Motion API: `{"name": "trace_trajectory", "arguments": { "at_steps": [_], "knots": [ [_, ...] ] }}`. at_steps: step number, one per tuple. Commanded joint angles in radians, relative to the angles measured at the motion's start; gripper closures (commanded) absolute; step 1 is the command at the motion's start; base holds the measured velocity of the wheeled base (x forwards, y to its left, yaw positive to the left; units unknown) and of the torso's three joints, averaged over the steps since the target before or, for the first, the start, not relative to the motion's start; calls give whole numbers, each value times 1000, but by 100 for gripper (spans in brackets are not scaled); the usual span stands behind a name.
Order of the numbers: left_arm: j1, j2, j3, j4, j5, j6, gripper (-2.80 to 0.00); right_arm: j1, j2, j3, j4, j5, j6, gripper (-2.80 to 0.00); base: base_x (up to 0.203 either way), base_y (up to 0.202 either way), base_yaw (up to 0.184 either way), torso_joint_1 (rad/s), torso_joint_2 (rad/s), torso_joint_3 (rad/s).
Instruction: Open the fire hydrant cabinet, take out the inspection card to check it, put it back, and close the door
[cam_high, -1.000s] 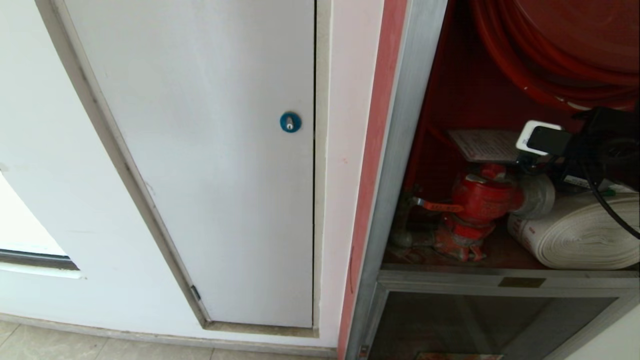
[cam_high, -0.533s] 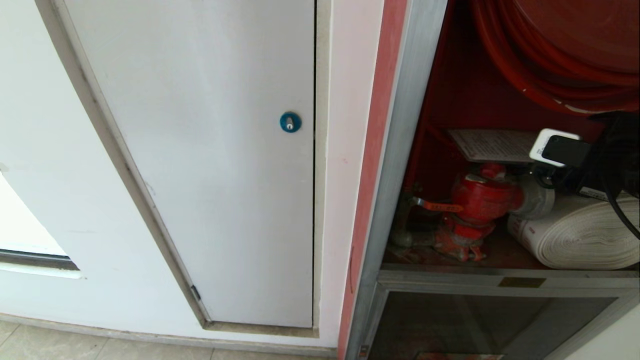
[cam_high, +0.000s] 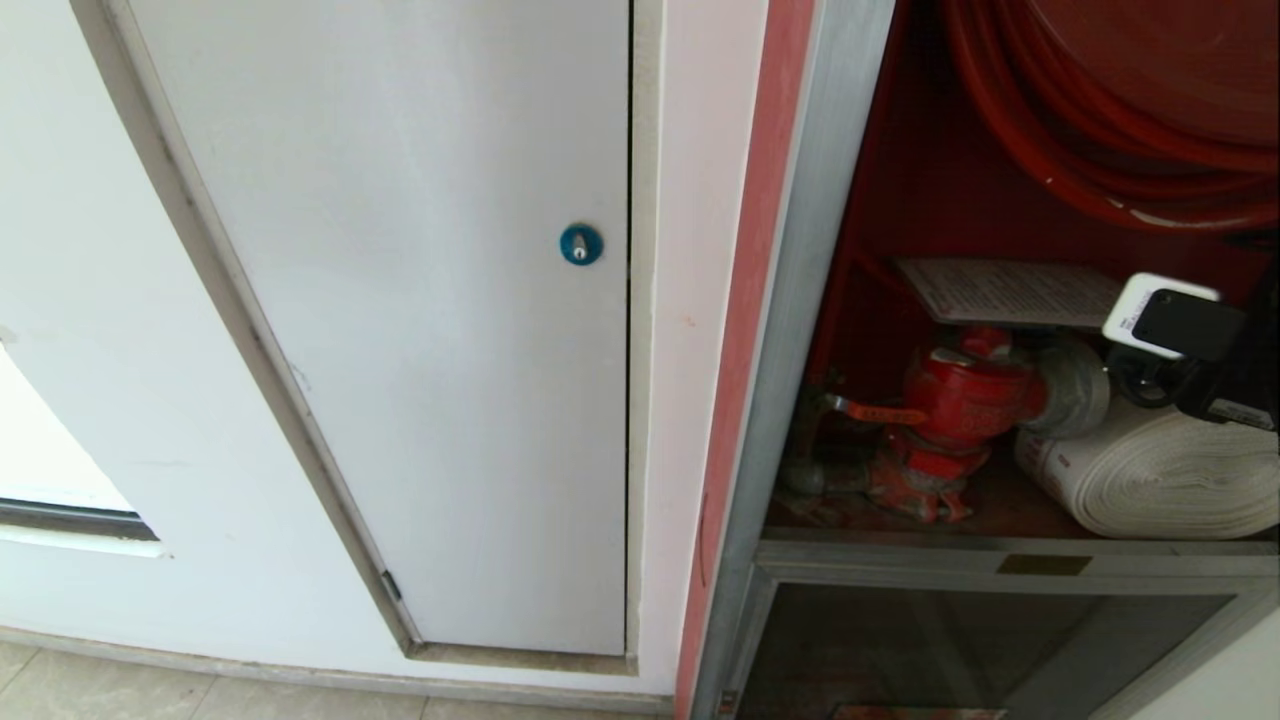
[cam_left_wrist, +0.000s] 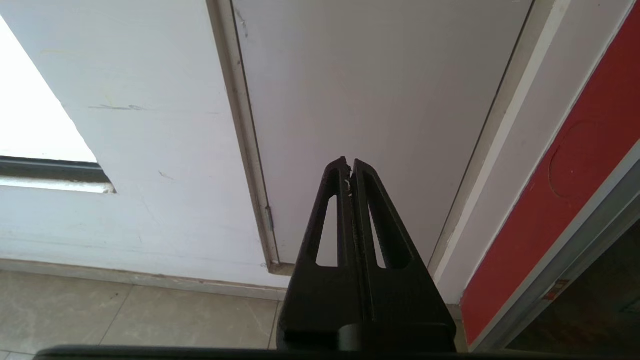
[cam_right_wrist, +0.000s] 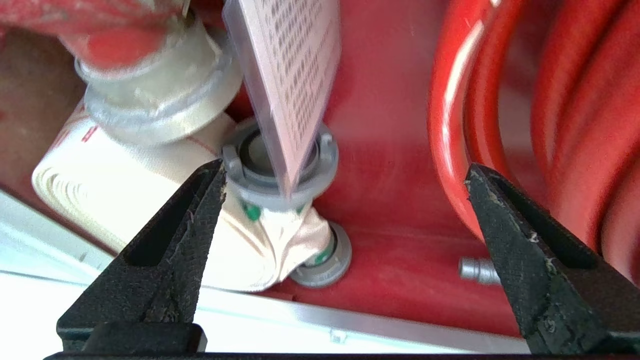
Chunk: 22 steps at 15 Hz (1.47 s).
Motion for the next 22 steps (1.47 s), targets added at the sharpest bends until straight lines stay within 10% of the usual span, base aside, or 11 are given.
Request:
{"name": "trace_trajectory", "arguments": {
  "at_steps": [1,5,6,12,22],
  "knots": [
    [0,0,18,0,0,-1,0,0,-61,26,-2,-1,-8,-280,0,0,0,0,0,0],
    [0,0,18,0,0,-1,0,0,-164,87,0,6,-11,-280,0,0,0,0,0,0],
    [0,0,18,-1,0,-1,0,0,-190,101,2,7,-12,0,0,0,0,0,0,0],
    [0,0,18,-1,0,-1,0,0,-308,149,9,8,-7,0,0,0,0,0,0,0],
    [0,0,18,-1,0,-1,0,-1,-451,122,179,-5,596,0,0,0,0,0,0,0]
  ]
}}
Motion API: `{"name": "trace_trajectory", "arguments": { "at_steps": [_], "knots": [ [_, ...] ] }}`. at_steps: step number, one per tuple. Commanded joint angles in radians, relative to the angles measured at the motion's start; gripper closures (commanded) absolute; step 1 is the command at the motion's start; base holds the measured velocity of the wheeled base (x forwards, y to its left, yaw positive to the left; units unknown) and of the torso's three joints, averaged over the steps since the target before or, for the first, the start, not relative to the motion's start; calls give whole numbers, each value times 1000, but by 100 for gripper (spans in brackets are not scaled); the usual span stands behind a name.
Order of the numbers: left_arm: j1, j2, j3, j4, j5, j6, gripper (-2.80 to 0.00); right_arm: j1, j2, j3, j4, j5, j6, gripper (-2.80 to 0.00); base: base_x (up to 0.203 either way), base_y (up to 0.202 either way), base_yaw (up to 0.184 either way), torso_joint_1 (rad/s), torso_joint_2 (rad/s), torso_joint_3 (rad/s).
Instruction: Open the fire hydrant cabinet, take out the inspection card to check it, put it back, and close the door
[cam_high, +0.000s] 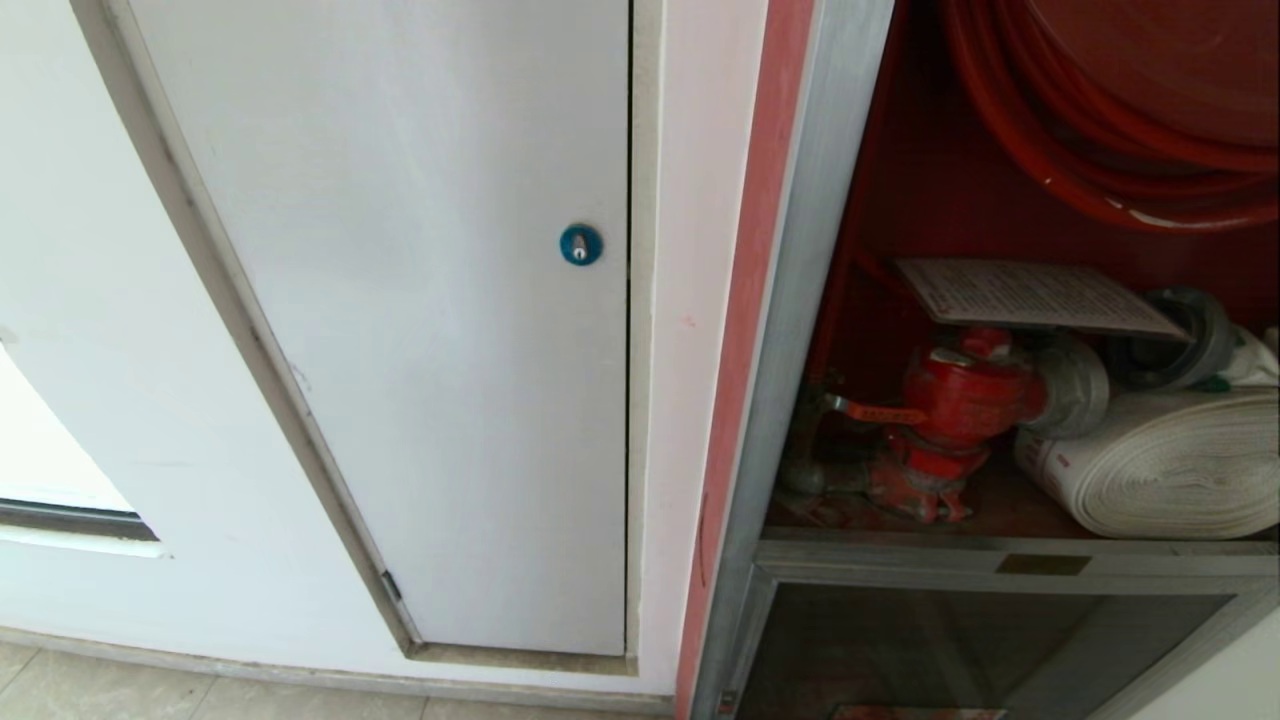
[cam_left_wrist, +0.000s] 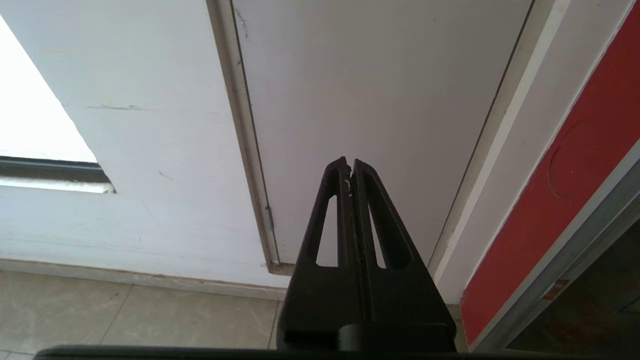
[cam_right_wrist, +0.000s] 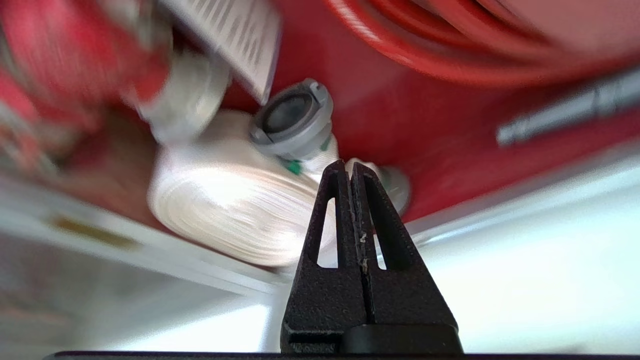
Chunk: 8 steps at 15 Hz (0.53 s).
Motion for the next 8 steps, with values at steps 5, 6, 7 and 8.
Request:
{"name": "trace_trajectory", "arguments": {
  "at_steps": [5,6,7,8],
  "knots": [
    [0,0,18,0,0,-1,0,3,-53,21,0,17,407,0,0,0,0,0,0,0],
    [0,0,18,0,0,-1,0,4,-58,35,-1,40,464,0,0,0,0,0,0,0],
    [0,0,18,0,0,-1,0,6,-64,43,-1,48,523,0,0,0,0,0,0,0],
    [0,0,18,-1,0,-1,0,10,-67,47,-1,57,593,0,0,0,0,0,0,0]
  ]
}}
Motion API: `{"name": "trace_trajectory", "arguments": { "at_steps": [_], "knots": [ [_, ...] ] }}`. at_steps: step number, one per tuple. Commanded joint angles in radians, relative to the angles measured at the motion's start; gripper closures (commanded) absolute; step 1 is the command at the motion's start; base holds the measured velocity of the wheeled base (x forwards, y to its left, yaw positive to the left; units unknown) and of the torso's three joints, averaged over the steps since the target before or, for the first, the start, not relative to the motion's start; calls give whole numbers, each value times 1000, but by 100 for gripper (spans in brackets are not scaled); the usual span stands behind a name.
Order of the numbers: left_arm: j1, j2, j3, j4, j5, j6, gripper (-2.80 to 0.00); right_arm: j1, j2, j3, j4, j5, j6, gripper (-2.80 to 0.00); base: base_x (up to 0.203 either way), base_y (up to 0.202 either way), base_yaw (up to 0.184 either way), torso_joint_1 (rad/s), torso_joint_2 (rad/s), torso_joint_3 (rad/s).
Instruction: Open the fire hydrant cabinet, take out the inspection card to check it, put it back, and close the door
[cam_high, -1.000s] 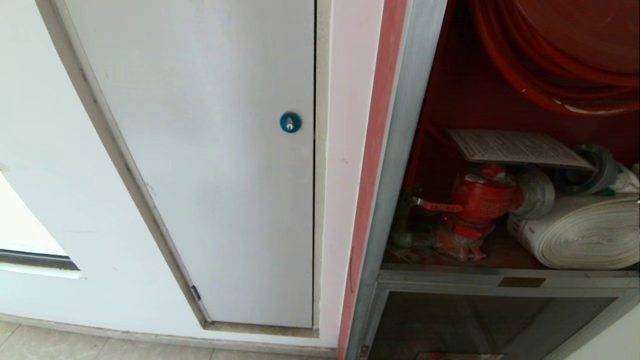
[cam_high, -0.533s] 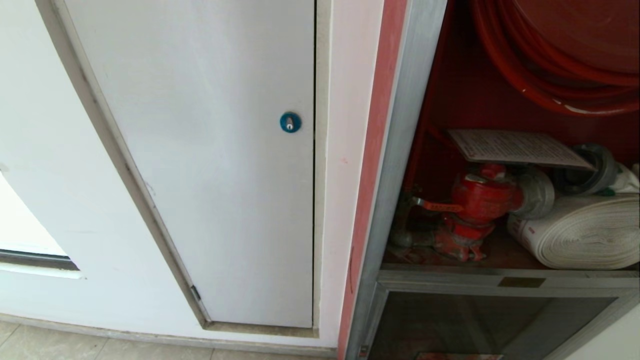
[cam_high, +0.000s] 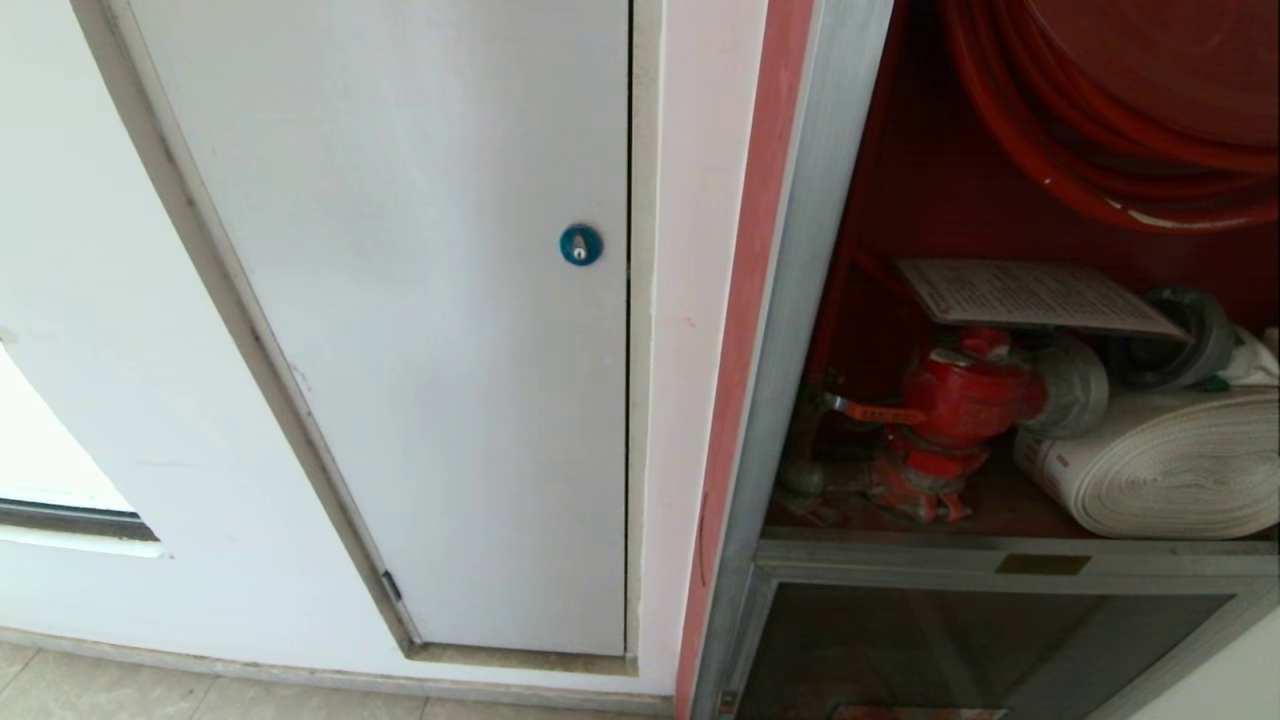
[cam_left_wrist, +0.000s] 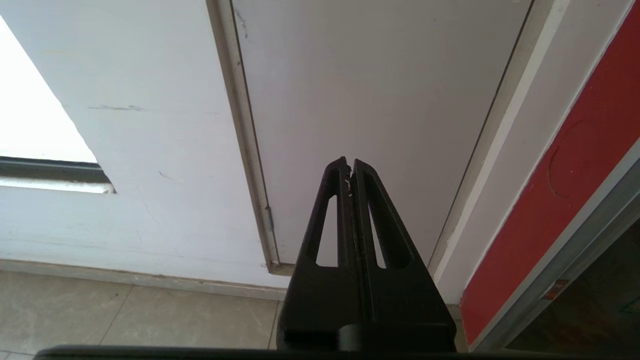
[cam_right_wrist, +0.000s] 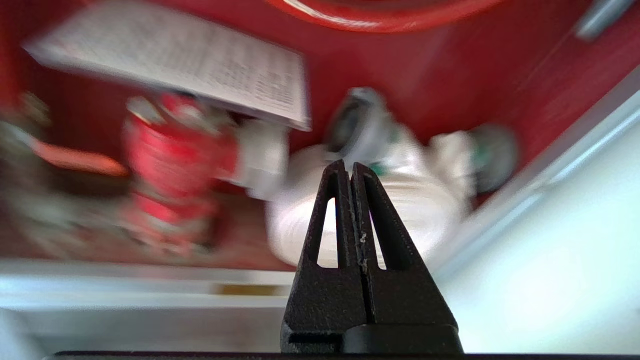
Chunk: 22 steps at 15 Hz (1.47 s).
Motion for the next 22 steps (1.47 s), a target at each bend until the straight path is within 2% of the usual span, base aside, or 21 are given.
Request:
{"name": "trace_trajectory", "arguments": {
  "at_steps": [1,5,8,11,14,17,22],
  "knots": [
    [0,0,18,0,0,-1,0,6,-5,10,-1,5,101,0,0,0,0,0,0,0],
    [0,0,18,0,0,-1,0,7,2,63,0,62,297,0,0,0,0,0,0,0],
    [0,0,18,0,0,-1,0,6,-13,145,-8,70,336,0,0,0,0,0,0,0],
    [0,0,18,0,0,-1,0,-2,-56,166,-6,44,468,0,0,0,0,0,0,0],
    [0,0,18,0,0,-1,0,-2,-148,221,-4,40,549,0,0,0,0,0,0,0],
    [0,0,18,0,0,-1,0,-2,-262,284,-1,40,554,0,0,0,0,0,0,0],
    [0,0,18,-2,0,-1,0,0,-451,397,2,92,478,0,0,0,0,0,0,0]
  ]
}}
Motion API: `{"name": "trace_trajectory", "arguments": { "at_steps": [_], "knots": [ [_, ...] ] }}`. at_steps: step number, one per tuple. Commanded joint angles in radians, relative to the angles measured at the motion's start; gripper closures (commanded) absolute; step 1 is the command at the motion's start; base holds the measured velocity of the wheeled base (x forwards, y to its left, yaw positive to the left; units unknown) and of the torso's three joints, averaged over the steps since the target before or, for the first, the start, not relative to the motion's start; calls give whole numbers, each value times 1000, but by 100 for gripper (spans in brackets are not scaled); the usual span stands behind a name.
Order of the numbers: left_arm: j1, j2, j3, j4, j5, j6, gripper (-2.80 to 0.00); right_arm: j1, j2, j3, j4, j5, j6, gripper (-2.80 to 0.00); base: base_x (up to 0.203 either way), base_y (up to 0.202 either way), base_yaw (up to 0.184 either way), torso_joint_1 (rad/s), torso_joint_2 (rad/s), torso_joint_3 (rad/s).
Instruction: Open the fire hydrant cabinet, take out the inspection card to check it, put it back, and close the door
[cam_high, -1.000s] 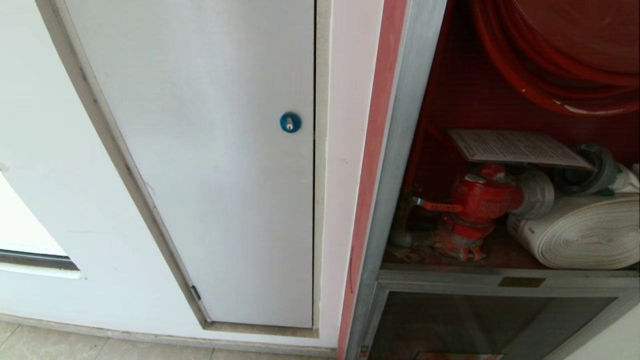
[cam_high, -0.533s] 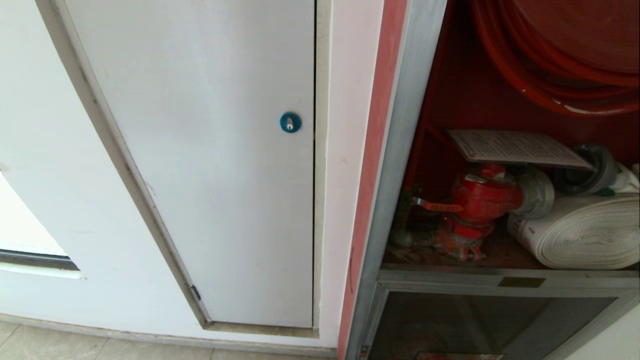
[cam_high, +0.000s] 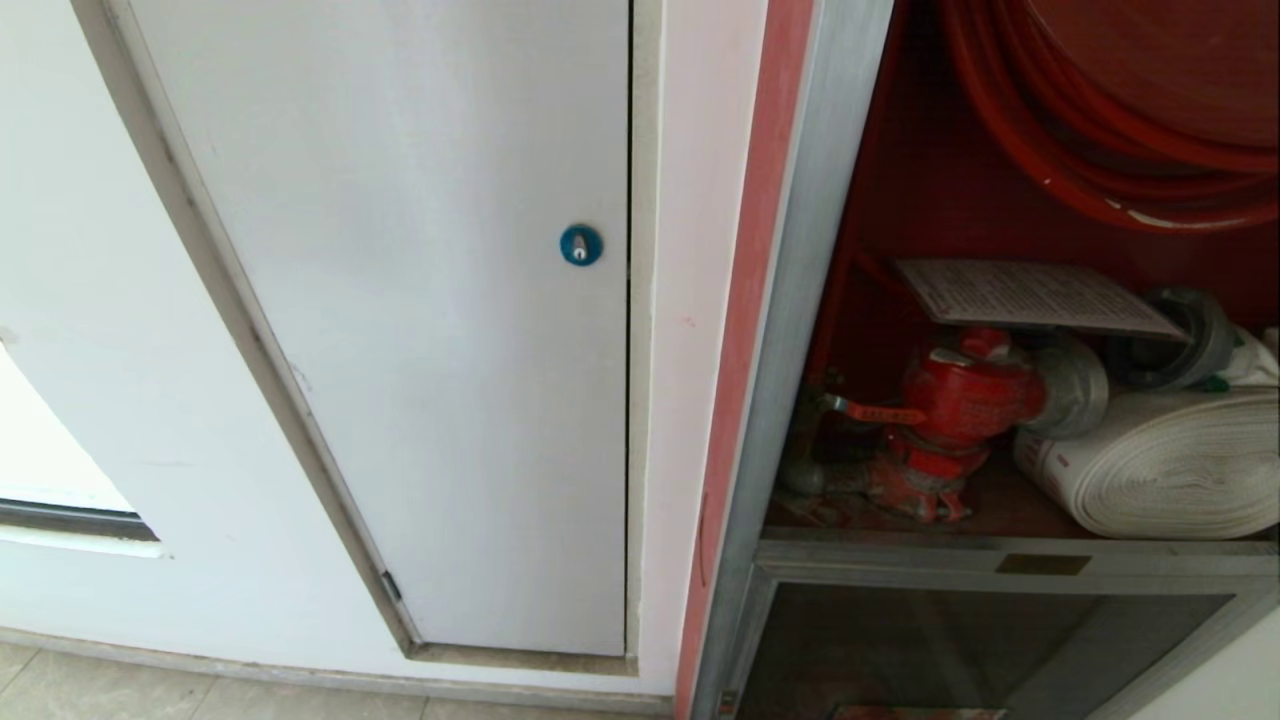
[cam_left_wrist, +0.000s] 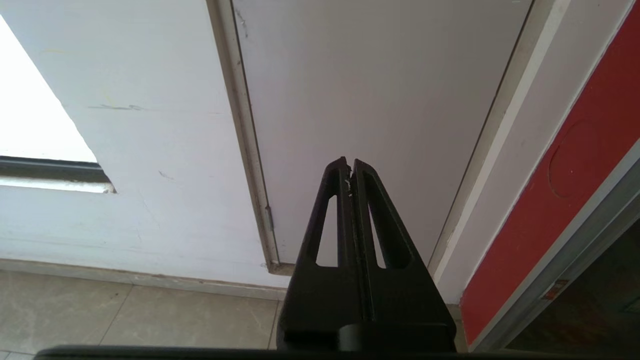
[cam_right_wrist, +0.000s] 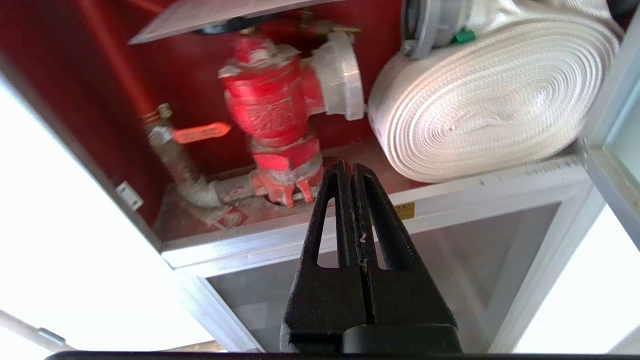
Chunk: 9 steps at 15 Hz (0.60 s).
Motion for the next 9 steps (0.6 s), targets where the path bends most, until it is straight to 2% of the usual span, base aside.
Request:
{"name": "trace_trajectory", "arguments": {
  "at_steps": [1,4,9],
  "knots": [
    [0,0,18,0,1,0,0,0,-108,37,10,18,-15,0,0,0,0,0,0,0],
    [0,0,18,0,1,0,0,12,-251,46,187,86,-61,0,0,0,0,0,0,0],
    [0,0,18,0,1,0,0,30,-362,108,233,169,-209,0,0,0,0,0,0,0]
  ]
}}
